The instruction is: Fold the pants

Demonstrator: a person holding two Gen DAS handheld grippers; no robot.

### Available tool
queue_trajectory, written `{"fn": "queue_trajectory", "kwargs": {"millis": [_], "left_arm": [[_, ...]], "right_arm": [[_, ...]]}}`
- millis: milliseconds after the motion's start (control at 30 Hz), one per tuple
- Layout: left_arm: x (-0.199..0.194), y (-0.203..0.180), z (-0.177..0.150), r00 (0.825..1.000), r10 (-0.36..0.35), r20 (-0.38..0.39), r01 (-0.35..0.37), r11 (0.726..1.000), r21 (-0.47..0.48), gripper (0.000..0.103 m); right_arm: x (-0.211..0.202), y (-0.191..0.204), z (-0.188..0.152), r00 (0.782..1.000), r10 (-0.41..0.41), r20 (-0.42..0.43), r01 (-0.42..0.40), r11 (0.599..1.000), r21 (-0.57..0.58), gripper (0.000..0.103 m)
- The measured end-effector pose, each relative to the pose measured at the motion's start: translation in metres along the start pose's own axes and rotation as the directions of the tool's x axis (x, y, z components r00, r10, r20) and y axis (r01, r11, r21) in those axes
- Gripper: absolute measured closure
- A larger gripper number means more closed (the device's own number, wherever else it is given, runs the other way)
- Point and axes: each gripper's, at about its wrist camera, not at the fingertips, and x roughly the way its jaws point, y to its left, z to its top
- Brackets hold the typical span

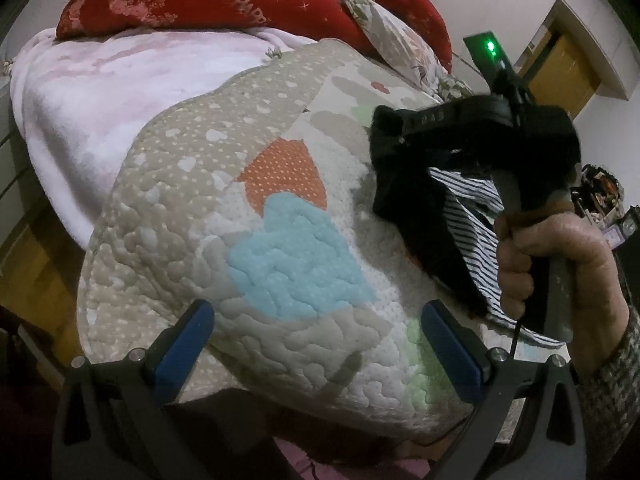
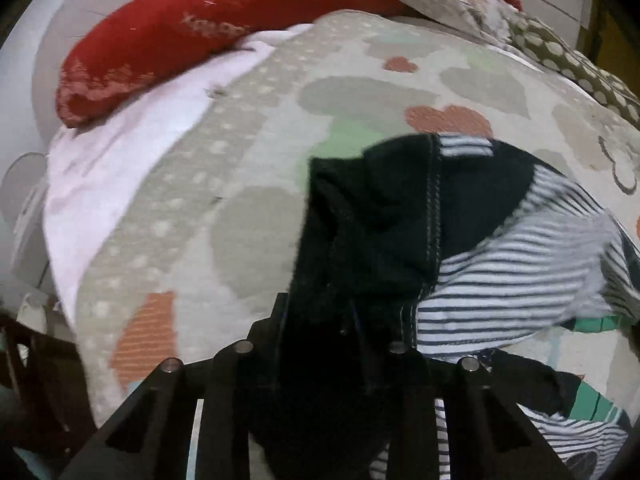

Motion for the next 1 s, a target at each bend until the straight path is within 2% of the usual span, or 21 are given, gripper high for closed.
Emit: {"fn": "queue_trajectory", "kwargs": {"millis": [133, 200, 233, 400, 467, 533, 600, 667, 733, 800, 867, 933, 1000], "left_arm": [[-0.003, -0.004, 0.0, 1.0, 0.007, -0.001, -0.007, 1.0, 0.015, 0.0], [-0.004, -0.007, 0.0, 1.0, 0.004, -0.008, -0.004, 1.0, 0.023, 0.0], [-0.007, -0.008, 0.0, 1.0, 0.003, -0.006, -0.003, 1.0, 0.026, 0.0], [-0.017, -0.015, 0.004, 1.0, 0.01, 0.024, -0.012, 0.999, 0.052, 0.0], [-0.017, -0.022, 0.006, 0.999, 0.024, 0.035, -0.026, 0.997, 0.072, 0.0], [-0.015, -0.031, 0.008, 0.998, 0.038, 0.041, -0.042, 0.994, 0.103, 0.0], [-0.012, -0.043, 0.011, 0.998, 0.049, 0.04, -0.054, 0.989, 0.14, 0.0], [-0.009, -0.055, 0.017, 0.998, 0.049, 0.037, -0.055, 0.983, 0.177, 0.0], [-0.005, -0.07, 0.027, 0.999, 0.033, 0.028, -0.039, 0.975, 0.22, 0.0], [0.0, -0.089, 0.044, 1.0, 0.009, 0.013, -0.012, 0.959, 0.282, 0.0], [0.01, -0.108, 0.062, 1.0, -0.01, -0.003, 0.01, 0.938, 0.345, 0.0], [0.028, -0.131, 0.085, 1.0, -0.024, -0.017, 0.028, 0.914, 0.404, 0.0], [0.055, -0.153, 0.109, 0.999, -0.017, -0.041, 0.034, 0.888, 0.458, 0.0]], "right_arm": [[-0.003, 0.023, 0.004, 0.995, 0.102, 0.002, -0.102, 0.995, -0.004, 0.069], [0.002, 0.032, 0.007, 0.989, 0.146, -0.009, -0.146, 0.989, 0.007, 0.054], [0.004, 0.033, 0.007, 0.985, 0.173, -0.013, -0.172, 0.985, 0.013, 0.038], [-0.028, 0.016, -0.014, 0.967, 0.246, 0.065, -0.248, 0.969, 0.018, 0.031], [-0.057, -0.009, -0.029, 0.959, 0.249, 0.137, -0.256, 0.966, 0.04, 0.028], [-0.091, -0.045, -0.047, 0.955, 0.181, 0.237, -0.2, 0.978, 0.056, 0.027], [-0.12, -0.09, -0.064, 0.949, 0.097, 0.3, -0.134, 0.985, 0.108, 0.018], [-0.131, -0.135, -0.074, 0.962, 0.052, 0.27, -0.099, 0.981, 0.165, 0.015], [-0.133, -0.187, -0.082, 0.985, 0.02, 0.173, -0.064, 0.966, 0.252, 0.015], [-0.139, -0.224, -0.086, 0.99, 0.002, 0.142, -0.042, 0.958, 0.285, 0.015], [-0.154, -0.257, -0.088, 0.989, -0.036, 0.141, -0.009, 0.952, 0.307, 0.015], [-0.166, -0.282, -0.082, 0.987, 0.003, 0.16, -0.054, 0.947, 0.318, 0.015], [-0.175, -0.298, -0.069, 0.983, -0.016, 0.184, -0.043, 0.95, 0.309, 0.015]]}}
